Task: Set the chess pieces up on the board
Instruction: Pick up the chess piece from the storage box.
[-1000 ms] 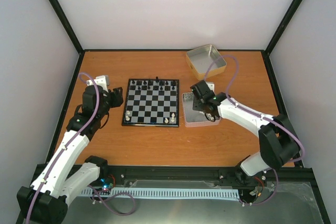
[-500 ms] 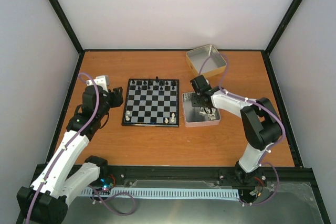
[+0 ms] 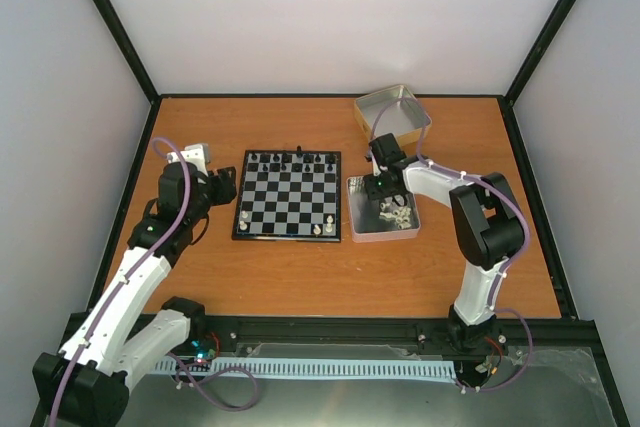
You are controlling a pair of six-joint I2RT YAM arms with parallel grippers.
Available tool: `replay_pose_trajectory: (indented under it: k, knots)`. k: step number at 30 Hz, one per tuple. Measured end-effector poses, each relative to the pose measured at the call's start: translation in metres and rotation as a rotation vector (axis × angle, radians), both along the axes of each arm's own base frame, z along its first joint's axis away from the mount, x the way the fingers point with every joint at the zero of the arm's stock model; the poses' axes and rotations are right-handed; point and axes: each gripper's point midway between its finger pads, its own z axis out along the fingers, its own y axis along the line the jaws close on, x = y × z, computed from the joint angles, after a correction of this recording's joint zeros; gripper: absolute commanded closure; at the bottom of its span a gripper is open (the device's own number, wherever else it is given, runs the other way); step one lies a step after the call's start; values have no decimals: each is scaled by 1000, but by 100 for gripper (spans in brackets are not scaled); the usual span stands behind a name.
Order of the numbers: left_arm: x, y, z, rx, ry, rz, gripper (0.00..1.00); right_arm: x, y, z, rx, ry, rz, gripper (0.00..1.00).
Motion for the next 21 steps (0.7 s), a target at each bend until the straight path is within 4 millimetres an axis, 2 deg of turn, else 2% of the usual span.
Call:
replay_pose_trajectory:
  k: [4,7,13,17,21]
  knots:
    - [0,0,0,-1,0,-2,43,-4,2,-4,0,20,27,64]
    - [0,-1,-1,-1,2,-2,43,-5,1,-6,-4,28,30,70]
    - [0,-1,-1,-3,3,-7,43,-8,-2,-11,-23,45,19,75]
    - [0,-2,-1,-4,3,-10,42,-10,-7,-14,-42,48,5,84]
    - [0,-3,-1,-7,4,-15,42,-9,-9,-14,-50,41,-5,85]
